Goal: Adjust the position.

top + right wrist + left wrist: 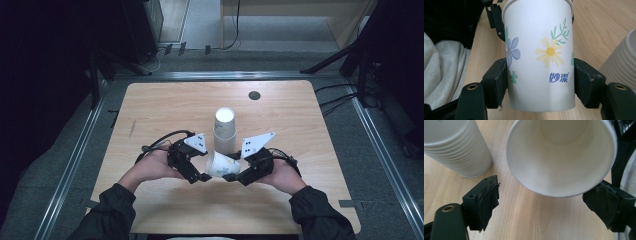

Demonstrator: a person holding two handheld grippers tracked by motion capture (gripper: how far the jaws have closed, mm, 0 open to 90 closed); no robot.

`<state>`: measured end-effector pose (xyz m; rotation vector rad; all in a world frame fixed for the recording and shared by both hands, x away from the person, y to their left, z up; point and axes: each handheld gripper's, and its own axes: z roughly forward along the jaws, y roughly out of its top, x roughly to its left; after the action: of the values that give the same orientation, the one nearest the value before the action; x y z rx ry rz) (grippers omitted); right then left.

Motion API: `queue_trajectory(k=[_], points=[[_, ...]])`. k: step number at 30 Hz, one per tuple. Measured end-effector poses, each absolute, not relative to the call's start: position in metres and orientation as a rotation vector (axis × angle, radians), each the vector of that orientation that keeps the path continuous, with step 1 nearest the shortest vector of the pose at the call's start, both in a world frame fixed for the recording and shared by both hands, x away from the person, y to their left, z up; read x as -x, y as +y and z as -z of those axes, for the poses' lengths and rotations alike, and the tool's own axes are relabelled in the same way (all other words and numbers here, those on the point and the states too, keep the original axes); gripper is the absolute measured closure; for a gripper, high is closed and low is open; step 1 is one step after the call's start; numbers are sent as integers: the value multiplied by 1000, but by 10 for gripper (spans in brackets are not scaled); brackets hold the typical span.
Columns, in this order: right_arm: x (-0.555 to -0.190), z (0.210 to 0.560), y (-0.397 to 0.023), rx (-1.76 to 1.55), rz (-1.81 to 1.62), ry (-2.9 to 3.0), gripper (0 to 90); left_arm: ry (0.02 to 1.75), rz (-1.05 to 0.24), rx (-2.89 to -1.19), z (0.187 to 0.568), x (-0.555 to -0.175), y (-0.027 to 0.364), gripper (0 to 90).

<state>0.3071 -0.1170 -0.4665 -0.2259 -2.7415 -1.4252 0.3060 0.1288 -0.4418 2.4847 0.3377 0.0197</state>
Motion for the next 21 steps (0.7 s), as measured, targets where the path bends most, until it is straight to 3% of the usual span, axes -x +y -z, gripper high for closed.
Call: queue_trajectory(k=[5, 21], points=[[-309, 463, -122, 248, 1485, -2689, 337, 395, 49, -2364, 439, -307, 137, 140], [-315, 460, -118, 231, 1573, -2564, 336, 452, 81, -2163, 440, -301, 148, 155]])
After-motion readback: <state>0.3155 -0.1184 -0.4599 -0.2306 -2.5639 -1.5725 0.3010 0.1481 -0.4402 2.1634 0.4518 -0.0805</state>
